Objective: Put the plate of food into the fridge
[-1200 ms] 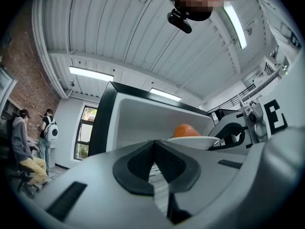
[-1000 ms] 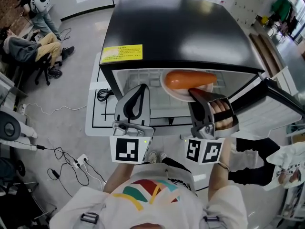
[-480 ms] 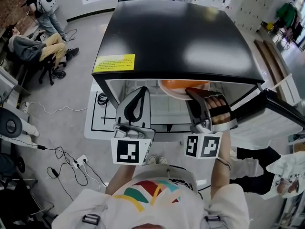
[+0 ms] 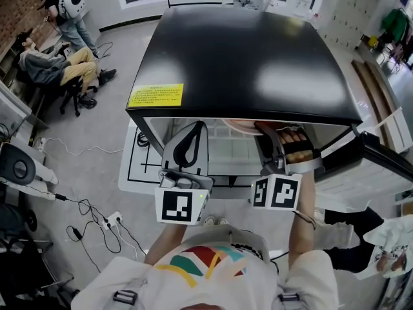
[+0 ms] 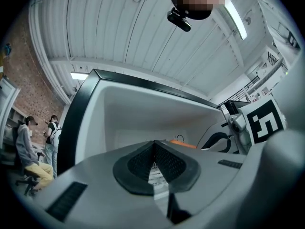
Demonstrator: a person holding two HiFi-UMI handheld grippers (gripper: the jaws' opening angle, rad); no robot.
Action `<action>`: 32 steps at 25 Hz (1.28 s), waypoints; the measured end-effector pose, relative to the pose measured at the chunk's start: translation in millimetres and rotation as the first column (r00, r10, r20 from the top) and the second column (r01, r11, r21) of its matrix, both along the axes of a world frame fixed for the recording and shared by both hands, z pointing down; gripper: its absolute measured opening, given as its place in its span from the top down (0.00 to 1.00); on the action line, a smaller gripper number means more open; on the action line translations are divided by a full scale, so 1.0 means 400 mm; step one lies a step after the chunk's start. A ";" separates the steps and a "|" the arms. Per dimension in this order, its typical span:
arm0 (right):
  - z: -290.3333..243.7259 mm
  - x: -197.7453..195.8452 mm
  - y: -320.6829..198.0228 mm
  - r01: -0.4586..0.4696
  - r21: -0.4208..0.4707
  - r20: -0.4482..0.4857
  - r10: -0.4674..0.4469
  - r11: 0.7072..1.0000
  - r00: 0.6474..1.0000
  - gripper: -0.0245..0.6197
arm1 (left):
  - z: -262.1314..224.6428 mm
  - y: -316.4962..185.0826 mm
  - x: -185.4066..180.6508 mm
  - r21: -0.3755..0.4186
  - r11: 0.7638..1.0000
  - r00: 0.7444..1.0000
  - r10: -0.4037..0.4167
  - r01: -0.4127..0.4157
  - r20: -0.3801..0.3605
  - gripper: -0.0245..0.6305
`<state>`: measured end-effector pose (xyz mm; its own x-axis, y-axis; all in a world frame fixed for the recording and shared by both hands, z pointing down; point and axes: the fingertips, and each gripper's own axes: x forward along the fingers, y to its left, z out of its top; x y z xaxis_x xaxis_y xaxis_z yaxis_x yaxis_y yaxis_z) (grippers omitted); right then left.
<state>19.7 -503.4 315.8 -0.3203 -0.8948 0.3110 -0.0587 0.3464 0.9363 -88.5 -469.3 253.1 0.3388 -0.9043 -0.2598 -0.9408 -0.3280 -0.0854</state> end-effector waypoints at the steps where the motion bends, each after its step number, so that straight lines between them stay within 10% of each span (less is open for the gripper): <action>1: 0.002 0.000 -0.003 0.001 -0.008 -0.008 -0.001 1.000 1.000 0.92 | 0.001 -0.001 0.000 -0.001 1.000 1.000 -0.002 0.002 0.000 0.95; 21: 0.040 -0.005 -0.032 0.020 -0.124 -0.109 -0.034 0.992 0.993 0.92 | 0.030 -0.010 0.019 -0.037 0.999 1.000 0.006 -0.006 -0.011 0.95; 32: 0.022 -0.027 -0.025 0.116 -0.253 0.093 -0.095 0.960 0.991 0.84 | 0.032 -0.011 0.020 -0.038 0.999 1.000 0.010 -0.011 -0.018 0.95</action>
<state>8.9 -513.6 324.7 -0.4416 -0.7476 0.4961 -0.0794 0.5833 0.8084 -80.6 -473.7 266.0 0.3437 -0.9102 -0.2310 -0.9387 -0.3403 -0.0556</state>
